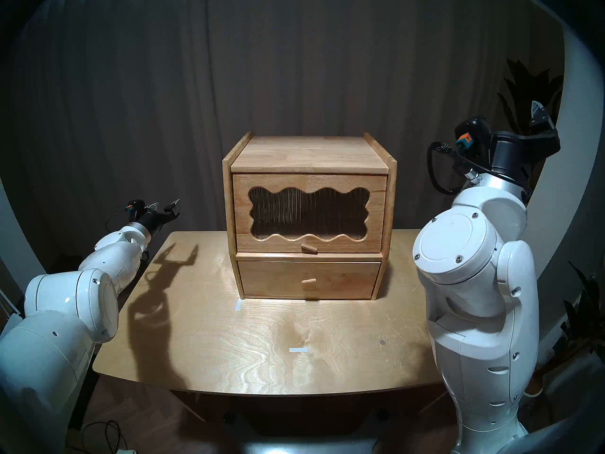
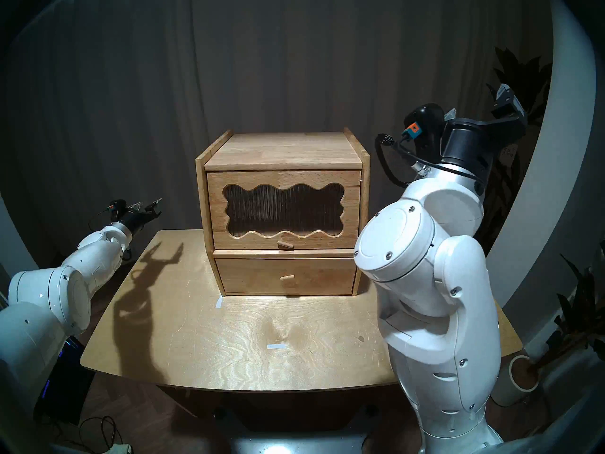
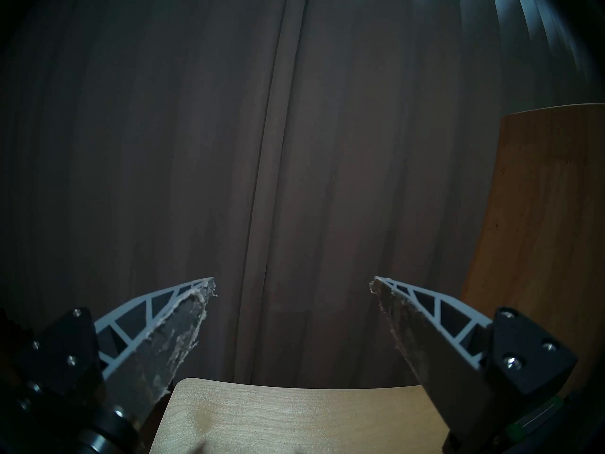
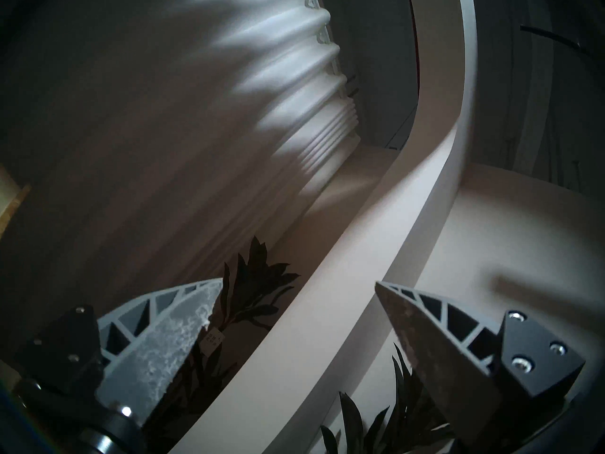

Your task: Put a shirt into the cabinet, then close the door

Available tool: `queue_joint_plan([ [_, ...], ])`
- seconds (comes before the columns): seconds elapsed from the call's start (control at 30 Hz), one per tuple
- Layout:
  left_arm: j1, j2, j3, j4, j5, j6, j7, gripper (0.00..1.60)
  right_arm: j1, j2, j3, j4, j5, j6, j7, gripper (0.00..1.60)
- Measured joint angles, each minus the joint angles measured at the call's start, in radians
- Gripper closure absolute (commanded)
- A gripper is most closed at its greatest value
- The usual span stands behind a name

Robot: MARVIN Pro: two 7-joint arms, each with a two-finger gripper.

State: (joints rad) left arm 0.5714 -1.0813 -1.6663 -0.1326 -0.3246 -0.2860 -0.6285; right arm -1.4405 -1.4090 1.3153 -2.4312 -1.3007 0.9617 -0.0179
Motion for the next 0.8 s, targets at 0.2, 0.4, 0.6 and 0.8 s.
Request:
queue_joint_plan([
  [0.2, 0.006, 0.000, 0.000, 0.004, 0.000, 0.000, -0.002, 0.00, -0.020, -0.039, 0.078, 0.000, 0.046, 0.000, -0.008, 0.00],
  [0.4, 0.012, 0.000, 0.000, 0.008, 0.000, 0.000, -0.003, 0.00, -0.041, -0.083, 0.161, 0.000, 0.092, 0.000, -0.015, 0.00],
  [0.6, 0.016, 0.000, 0.000, 0.010, 0.000, 0.000, -0.004, 0.00, -0.071, -0.132, 0.259, 0.000, 0.142, 0.000, -0.018, 0.00],
  [0.8, 0.018, 0.000, 0.000, 0.010, 0.000, 0.000, -0.006, 0.00, -0.100, -0.162, 0.350, 0.019, 0.186, 0.000, -0.017, 0.00],
])
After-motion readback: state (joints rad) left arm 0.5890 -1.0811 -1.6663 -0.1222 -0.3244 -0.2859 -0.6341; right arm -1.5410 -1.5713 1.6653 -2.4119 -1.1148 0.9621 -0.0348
